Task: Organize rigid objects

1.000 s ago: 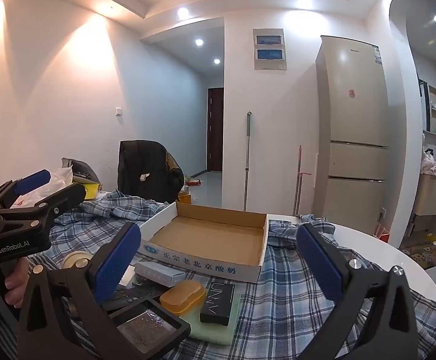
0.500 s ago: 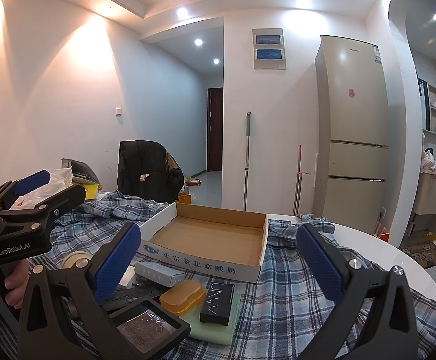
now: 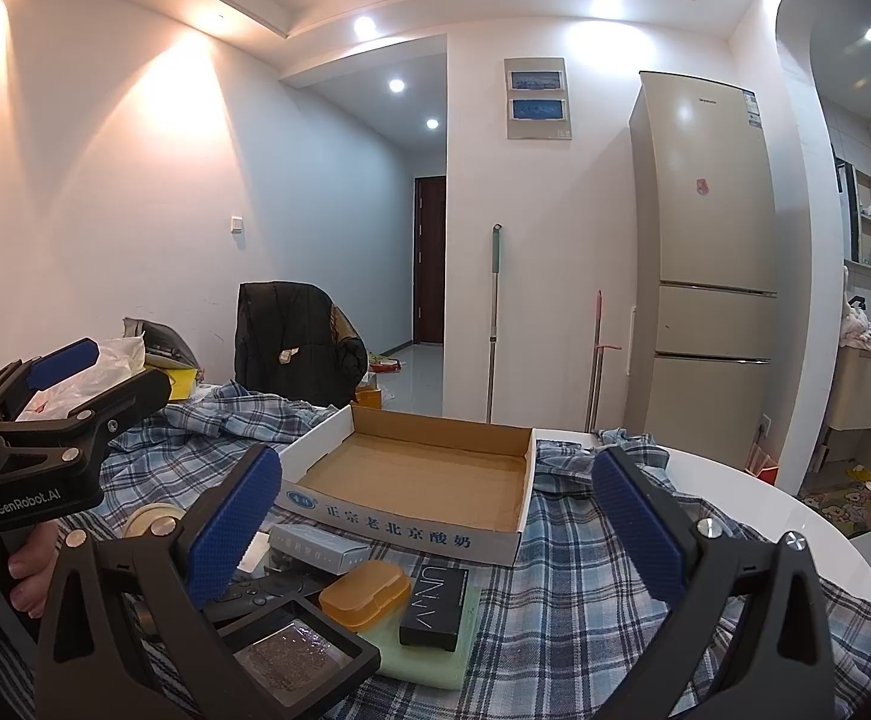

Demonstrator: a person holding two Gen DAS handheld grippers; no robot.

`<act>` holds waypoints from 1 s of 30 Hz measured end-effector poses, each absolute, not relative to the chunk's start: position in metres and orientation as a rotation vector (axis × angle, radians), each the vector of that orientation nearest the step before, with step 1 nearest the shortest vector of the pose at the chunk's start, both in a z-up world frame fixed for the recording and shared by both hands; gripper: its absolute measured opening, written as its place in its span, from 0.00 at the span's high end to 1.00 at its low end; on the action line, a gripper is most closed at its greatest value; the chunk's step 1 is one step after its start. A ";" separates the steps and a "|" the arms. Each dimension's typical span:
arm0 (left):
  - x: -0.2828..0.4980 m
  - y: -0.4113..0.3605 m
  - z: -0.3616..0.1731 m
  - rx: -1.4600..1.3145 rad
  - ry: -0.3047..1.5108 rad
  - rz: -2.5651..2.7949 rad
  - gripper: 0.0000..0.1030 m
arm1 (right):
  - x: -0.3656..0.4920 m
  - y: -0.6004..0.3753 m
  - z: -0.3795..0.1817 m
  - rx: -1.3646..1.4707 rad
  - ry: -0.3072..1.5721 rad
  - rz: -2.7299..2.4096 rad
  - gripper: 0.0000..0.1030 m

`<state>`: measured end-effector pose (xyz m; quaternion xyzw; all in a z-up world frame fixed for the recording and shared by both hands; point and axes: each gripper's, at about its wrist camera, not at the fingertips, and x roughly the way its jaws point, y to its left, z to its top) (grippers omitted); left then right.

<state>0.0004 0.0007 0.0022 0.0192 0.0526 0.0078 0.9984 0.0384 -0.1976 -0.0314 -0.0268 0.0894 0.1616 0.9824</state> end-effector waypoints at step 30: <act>-0.001 -0.001 0.002 0.044 0.110 0.019 0.00 | 0.040 -0.202 -0.031 -0.053 0.186 0.326 0.00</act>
